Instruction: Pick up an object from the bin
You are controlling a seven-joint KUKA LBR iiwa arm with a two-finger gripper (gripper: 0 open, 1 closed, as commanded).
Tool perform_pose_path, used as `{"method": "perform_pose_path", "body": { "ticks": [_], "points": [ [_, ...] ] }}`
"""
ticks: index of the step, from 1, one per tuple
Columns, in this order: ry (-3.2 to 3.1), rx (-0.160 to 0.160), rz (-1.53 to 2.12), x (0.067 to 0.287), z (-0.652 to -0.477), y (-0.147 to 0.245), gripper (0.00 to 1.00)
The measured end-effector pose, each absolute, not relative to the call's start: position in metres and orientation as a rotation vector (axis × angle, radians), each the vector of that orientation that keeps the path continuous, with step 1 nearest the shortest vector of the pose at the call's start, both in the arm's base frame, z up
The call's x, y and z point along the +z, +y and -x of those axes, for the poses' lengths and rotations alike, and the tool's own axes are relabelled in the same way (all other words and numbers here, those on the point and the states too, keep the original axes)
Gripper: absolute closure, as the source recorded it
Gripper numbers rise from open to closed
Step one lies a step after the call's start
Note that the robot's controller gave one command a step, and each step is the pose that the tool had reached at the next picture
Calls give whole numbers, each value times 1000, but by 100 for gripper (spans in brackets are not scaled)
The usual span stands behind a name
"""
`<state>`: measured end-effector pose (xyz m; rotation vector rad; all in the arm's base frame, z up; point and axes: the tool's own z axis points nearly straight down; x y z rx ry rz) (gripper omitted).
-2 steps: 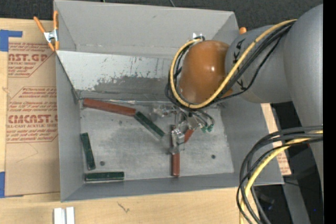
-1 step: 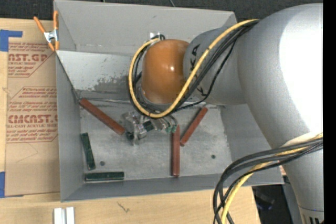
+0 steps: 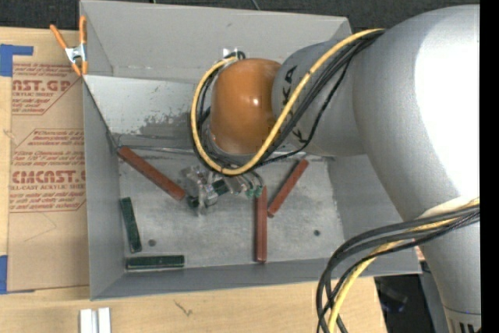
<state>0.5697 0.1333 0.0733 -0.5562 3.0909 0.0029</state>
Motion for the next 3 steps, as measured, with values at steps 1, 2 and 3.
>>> {"method": "perform_pose_path", "body": {
  "ticks": [1, 2, 3],
  "points": [
    [3078, 2, 610, 199, -580, 167, 100],
    [3079, 2, 610, 199, -580, 167, 100],
    [2911, -1, 1155, 327, -571, 144, 100]
  ]
}}
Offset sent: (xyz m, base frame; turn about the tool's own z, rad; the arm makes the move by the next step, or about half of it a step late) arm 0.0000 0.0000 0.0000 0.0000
